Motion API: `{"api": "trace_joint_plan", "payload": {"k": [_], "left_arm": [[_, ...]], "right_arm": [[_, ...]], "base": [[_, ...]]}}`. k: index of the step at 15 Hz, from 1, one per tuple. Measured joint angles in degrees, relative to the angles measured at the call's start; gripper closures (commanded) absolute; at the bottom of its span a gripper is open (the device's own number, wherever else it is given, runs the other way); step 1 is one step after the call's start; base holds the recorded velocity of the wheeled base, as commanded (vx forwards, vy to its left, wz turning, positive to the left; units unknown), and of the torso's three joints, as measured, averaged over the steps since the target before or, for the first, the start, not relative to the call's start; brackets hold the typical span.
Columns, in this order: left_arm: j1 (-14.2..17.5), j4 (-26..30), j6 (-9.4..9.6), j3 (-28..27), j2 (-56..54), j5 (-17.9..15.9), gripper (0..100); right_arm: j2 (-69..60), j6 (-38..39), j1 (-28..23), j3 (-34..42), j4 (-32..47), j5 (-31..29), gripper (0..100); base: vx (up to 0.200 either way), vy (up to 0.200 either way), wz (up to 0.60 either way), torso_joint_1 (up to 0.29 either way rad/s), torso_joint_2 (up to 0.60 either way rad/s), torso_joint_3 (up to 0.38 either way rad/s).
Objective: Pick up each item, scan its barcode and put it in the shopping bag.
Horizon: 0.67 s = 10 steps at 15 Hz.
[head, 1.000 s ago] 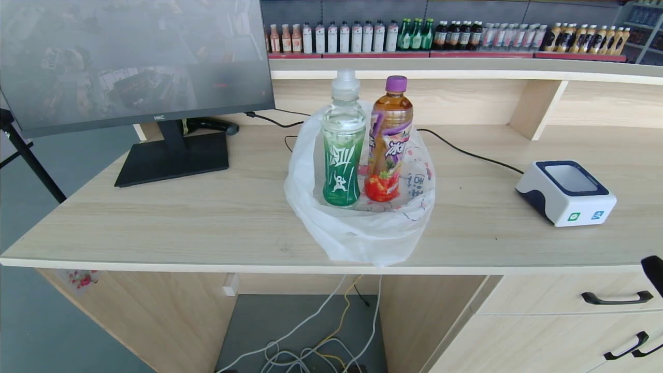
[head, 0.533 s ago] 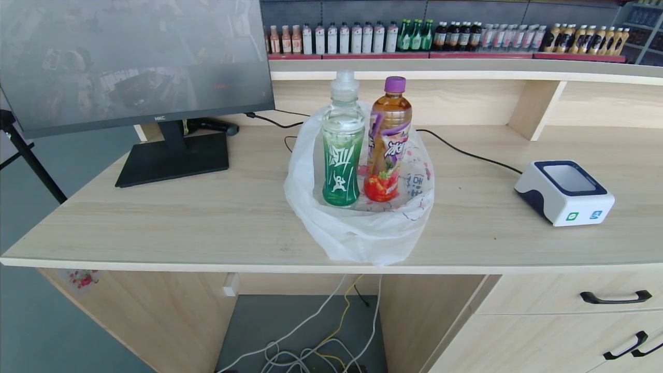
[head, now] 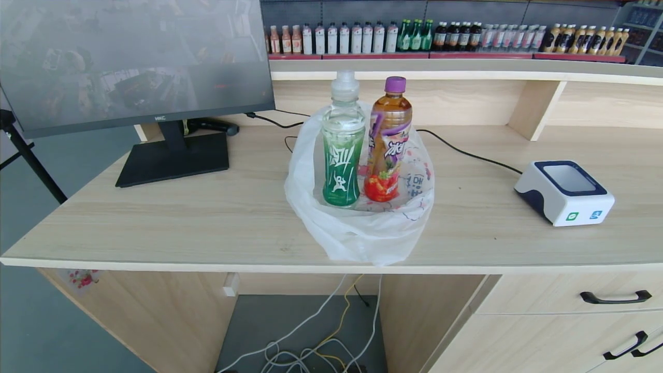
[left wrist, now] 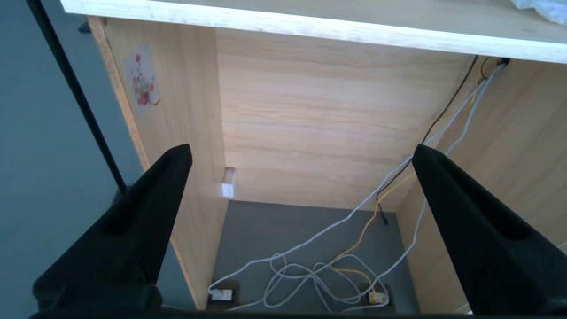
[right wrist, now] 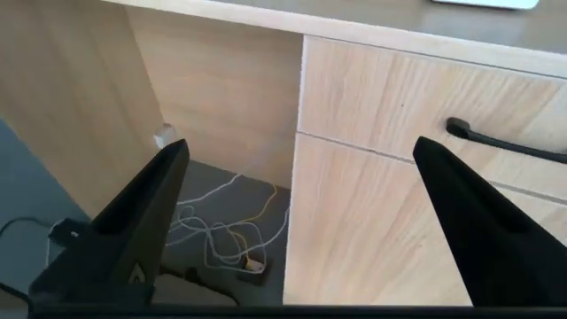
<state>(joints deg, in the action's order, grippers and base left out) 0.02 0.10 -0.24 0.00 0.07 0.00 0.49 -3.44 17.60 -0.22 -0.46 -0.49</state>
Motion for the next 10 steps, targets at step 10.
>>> {"api": "trace_joint_plan", "payload": {"k": [10], "left_arm": [[0.0, 0.0, -0.13, 0.0, 0.0, 0.0, 0]], "right_arm": [[1.9, 0.0, -18.2, 0.1, 0.3, -0.7, 0]], "base": [[-0.02, 0.0, 0.0, 0.0, 0.0, 0.0]]}}
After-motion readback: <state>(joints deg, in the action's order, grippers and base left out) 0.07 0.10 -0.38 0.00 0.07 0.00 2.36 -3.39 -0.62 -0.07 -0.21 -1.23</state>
